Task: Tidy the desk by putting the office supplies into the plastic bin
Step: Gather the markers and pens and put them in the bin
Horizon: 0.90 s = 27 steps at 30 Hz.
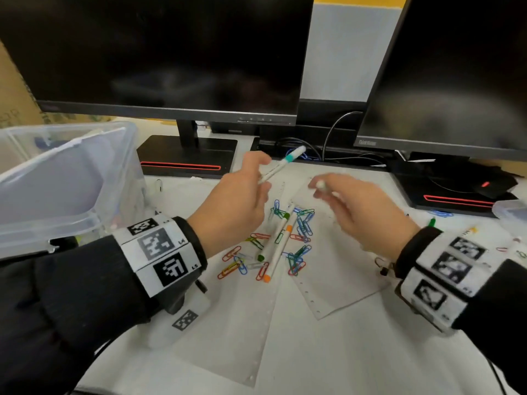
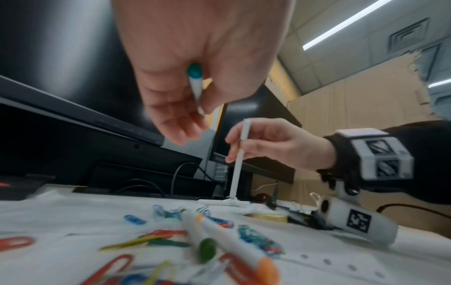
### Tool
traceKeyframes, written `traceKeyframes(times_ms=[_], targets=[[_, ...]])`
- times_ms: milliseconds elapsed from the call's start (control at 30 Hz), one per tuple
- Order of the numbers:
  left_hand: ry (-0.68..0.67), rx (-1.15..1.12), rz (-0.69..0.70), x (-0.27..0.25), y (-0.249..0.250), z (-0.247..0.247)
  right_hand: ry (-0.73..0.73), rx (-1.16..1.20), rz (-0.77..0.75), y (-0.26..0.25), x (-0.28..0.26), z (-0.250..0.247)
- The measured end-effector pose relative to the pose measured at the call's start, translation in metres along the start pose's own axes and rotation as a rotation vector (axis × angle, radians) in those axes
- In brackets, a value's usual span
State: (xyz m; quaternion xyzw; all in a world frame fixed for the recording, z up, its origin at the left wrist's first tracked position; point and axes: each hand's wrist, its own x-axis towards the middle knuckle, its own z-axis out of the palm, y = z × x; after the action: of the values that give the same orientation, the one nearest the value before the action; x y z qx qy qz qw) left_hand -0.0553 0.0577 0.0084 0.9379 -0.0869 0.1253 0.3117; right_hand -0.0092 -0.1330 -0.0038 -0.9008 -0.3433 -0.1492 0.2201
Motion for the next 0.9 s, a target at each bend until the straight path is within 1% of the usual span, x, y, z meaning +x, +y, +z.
traceKeyframes(times_ms=[67,133,200,233,267,333,367,467,500,533,600,667,733,800,833,900], targets=[[-0.001,-0.1,0.101,-0.005,0.011,0.001,0.081,0.21,0.192,0.0,0.002,-0.012],[0.01,-0.184,0.153,-0.006,0.024,0.003,0.087,0.507,0.314,-0.002,0.004,-0.022],[-0.01,-0.221,0.171,-0.003,0.035,0.006,0.052,0.793,0.376,-0.007,0.006,-0.028],[-0.042,-0.212,0.171,0.0,0.039,0.008,0.039,0.899,0.389,-0.01,0.006,-0.028],[-0.085,-0.188,0.165,0.003,0.042,0.012,0.031,0.989,0.398,-0.014,0.005,-0.028],[-0.178,-0.147,0.124,0.007,0.045,0.02,0.023,1.085,0.427,-0.019,0.003,-0.026],[-0.224,-0.154,0.08,0.009,0.045,0.024,0.027,1.099,0.444,-0.02,0.001,-0.025],[-0.369,-0.262,-0.116,0.012,0.043,0.028,0.042,1.127,0.471,-0.019,-0.005,-0.027],[-0.398,-0.258,-0.136,0.012,0.042,0.028,0.04,1.125,0.472,-0.019,-0.006,-0.028],[-0.42,-0.223,-0.122,0.011,0.042,0.028,0.034,1.122,0.469,-0.019,-0.008,-0.029],[-0.459,-0.093,-0.045,0.01,0.044,0.026,0.031,1.111,0.457,-0.021,-0.008,-0.028],[-0.475,0.09,-0.013,0.011,0.044,0.023,0.069,1.038,0.465,-0.023,-0.005,-0.026],[-0.41,0.277,-0.059,0.018,0.035,0.021,0.134,0.949,0.497,-0.02,-0.002,-0.025],[-0.364,0.393,-0.144,0.023,0.023,0.02,0.162,0.912,0.543,-0.018,-0.001,-0.024],[-0.381,0.437,-0.173,0.023,0.019,0.021,0.16,0.905,0.565,-0.017,-0.002,-0.023],[-0.455,0.499,-0.223,0.021,0.016,0.025,0.151,0.863,0.62,-0.015,-0.004,-0.019]])
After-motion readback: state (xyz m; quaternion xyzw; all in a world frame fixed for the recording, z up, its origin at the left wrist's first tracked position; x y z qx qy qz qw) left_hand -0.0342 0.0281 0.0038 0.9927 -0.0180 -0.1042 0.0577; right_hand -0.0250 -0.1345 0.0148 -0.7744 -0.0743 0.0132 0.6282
